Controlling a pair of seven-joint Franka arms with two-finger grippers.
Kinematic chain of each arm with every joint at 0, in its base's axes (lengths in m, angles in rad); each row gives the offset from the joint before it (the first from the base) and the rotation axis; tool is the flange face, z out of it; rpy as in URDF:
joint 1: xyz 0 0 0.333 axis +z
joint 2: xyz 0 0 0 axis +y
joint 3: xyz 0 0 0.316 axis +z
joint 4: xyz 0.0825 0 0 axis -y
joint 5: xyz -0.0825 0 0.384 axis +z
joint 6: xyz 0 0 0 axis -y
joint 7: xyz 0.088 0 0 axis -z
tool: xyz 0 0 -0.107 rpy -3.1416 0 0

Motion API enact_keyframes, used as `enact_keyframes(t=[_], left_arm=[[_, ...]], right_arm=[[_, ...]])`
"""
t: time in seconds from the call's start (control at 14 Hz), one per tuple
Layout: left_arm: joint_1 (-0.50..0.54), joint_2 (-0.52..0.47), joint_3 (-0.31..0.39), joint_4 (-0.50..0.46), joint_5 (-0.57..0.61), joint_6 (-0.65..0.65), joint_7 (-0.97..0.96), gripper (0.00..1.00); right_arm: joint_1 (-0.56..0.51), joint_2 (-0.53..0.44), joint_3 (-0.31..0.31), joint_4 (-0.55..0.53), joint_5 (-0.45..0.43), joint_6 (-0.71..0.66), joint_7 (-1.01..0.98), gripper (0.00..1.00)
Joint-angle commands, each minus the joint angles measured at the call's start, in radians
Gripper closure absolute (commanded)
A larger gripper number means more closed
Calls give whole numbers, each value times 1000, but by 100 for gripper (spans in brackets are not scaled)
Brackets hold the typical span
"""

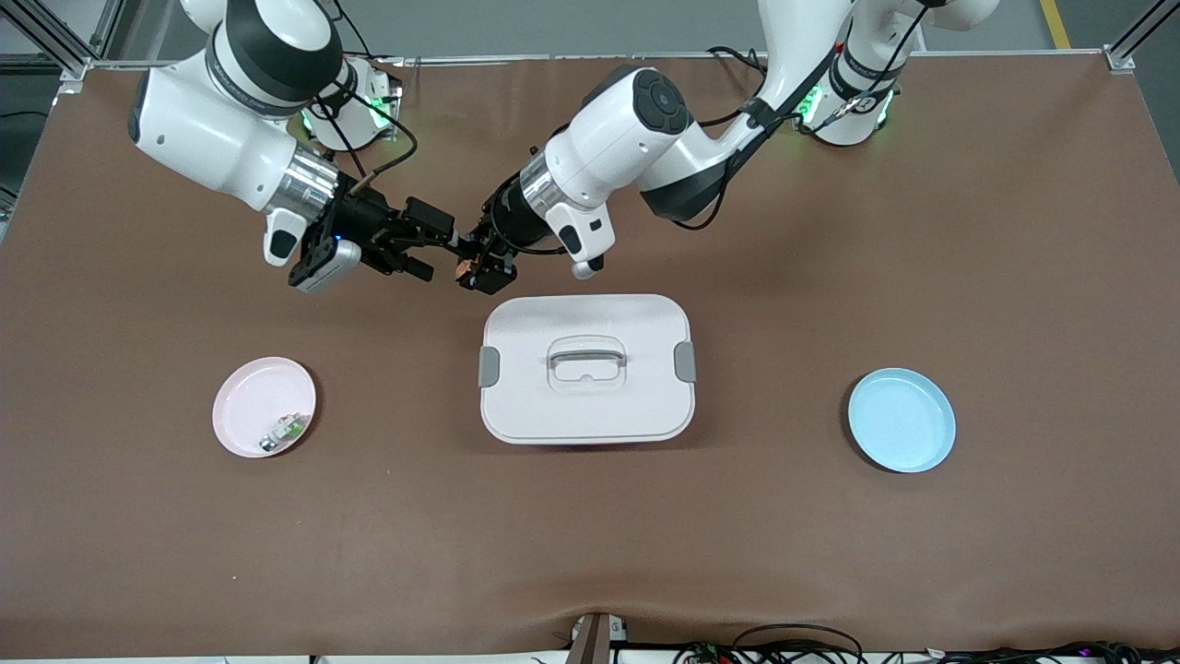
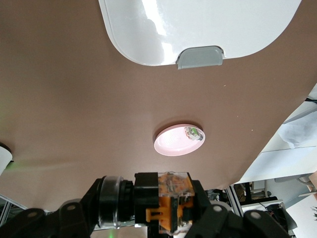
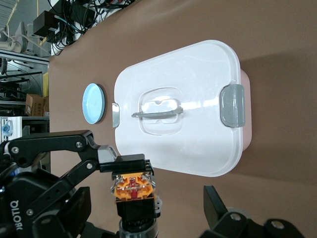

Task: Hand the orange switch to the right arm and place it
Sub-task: 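Hold the switch with the left gripper while the right gripper approaches it, then close the right gripper on the switch beside the left gripper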

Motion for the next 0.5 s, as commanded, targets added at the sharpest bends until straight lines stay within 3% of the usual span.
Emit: enact_keyframes(t=[0.0,0.43], left_arm=[[-13,-6,13,5,24,10,-32,78],[-12,-6,13,5,24,10,-32,78]], right_arm=[[31,13,-8,-10,25,26,-15,0],[50,34,-8,-10,27,40,-4,0]])
